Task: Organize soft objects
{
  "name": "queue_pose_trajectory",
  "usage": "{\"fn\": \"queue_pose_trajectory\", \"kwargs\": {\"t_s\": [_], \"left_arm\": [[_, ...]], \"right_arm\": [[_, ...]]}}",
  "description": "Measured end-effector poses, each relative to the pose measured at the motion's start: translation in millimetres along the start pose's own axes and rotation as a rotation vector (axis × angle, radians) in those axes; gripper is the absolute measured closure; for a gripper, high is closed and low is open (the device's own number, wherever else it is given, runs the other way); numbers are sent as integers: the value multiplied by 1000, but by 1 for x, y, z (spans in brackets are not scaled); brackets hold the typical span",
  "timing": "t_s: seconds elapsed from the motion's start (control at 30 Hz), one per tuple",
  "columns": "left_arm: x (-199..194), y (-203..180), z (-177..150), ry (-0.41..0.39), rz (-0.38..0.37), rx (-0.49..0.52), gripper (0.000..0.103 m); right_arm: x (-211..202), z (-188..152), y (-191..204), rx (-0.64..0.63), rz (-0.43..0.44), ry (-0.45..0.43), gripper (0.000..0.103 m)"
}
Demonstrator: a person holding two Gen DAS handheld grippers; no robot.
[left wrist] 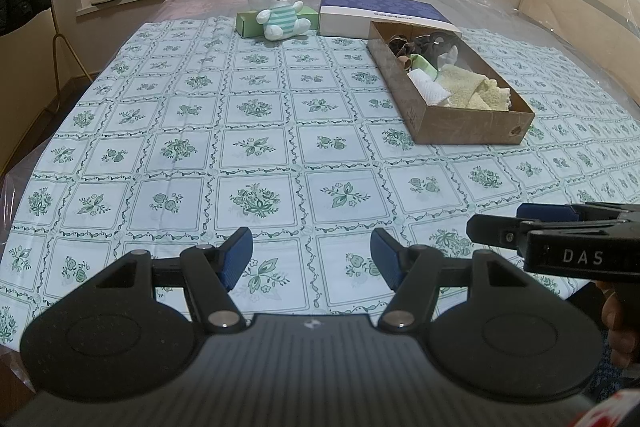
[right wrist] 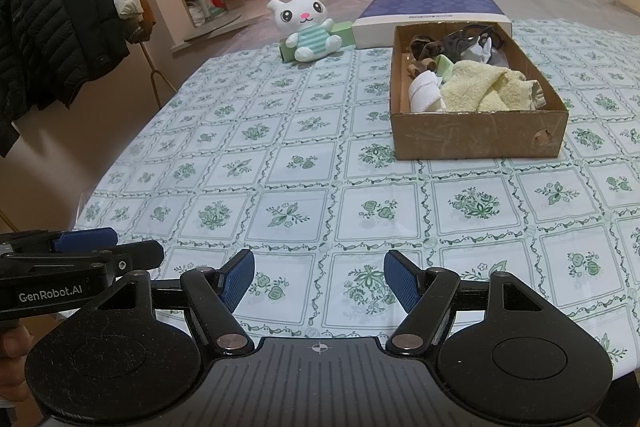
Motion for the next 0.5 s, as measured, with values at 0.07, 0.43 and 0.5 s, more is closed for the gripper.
{"fn": "queue_pose_trajectory", "kwargs": {"t_s": [0.07,0.43,0.5], "left_arm": [[0,0,0,0,1,1,40],[0,0,0,0,0,0,40],[0,0,0,0,1,1,40]], "right_arm": [[0,0,0,-1,0,0,32],[0,0,-1,0,-2,3,32],[1,0,-1,1,-2,4,32]]}}
Point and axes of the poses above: each gripper's, at about its wrist camera, not at the fingertips, and x roughly the way its jaws point, y to its left, z to its top, the point moved 3 cm from there along x, roughly the way its jaws point, and after that the axes turned 4 degrees about z, right-handed, at the moved point
